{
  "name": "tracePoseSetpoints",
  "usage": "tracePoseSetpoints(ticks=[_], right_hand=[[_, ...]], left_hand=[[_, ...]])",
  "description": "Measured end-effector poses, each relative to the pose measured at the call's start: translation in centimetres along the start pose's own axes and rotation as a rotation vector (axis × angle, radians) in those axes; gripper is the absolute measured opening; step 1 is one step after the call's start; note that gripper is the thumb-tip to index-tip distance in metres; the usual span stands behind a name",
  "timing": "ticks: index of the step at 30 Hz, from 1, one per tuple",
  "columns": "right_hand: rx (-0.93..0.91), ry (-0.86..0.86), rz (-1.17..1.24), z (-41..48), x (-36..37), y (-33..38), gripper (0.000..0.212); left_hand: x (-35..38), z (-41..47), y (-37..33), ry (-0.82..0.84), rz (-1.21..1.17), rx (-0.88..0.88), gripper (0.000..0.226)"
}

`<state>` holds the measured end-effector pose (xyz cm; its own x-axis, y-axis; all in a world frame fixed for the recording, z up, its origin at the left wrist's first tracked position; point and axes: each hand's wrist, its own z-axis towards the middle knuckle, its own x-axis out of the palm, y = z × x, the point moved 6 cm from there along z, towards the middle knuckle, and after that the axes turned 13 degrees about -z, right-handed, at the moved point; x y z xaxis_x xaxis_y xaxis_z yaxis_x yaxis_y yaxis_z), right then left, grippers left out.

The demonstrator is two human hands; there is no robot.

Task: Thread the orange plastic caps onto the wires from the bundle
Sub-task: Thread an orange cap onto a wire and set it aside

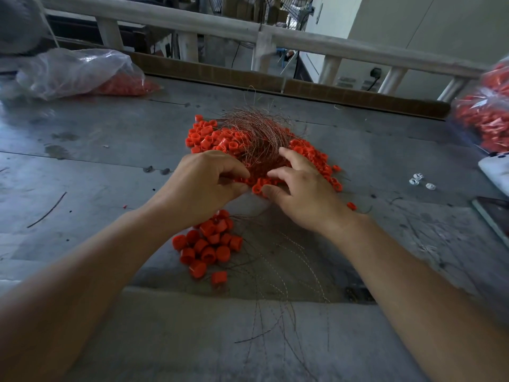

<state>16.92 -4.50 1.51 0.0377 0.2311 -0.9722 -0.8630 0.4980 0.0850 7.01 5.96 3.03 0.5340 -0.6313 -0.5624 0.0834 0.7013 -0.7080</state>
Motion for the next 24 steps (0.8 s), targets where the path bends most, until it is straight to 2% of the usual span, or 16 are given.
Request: tracePoseSetpoints(ticks=[4, 8, 11, 17, 21, 24], right_hand=[[0.029, 0.098, -0.033, 0.0, 0.9, -0.5, 0.061], [0.026, 0.091, -0.012, 0.0, 1.1, -0.5, 0.067], [0.035, -0.003, 0.044, 0.0, 0.4, -0.6, 0.059], [0.037, -0.296, 0.072, -0.4, -2.5, -0.2, 0.034], [0.017, -0.365, 0.16, -1.1, -3.6, 0.5, 0.03], [-0.055, -0.39, 0.222, -1.9, -4.3, 2.0, 0.036]], left_hand=[[-0.1, 0.0, -0.1, -0.011, -0.012, -0.01, 0.017], [-0.4, 0.0, 0.0, -0.04, -0.043, -0.043, 0.017], [-0.5, -0.1, -0.1, -0.045, -0.045, -0.042, 0.017], [-0.6, -0.1, -0.4, -0.042, -0.059, -0.034, 0.018], [-0.6, -0.3, -1.0, -0.023, -0.05, 0.024, 0.019], [-0.4, -0.5, -1.5, 0.04, -0.042, 0.067, 0.019]])
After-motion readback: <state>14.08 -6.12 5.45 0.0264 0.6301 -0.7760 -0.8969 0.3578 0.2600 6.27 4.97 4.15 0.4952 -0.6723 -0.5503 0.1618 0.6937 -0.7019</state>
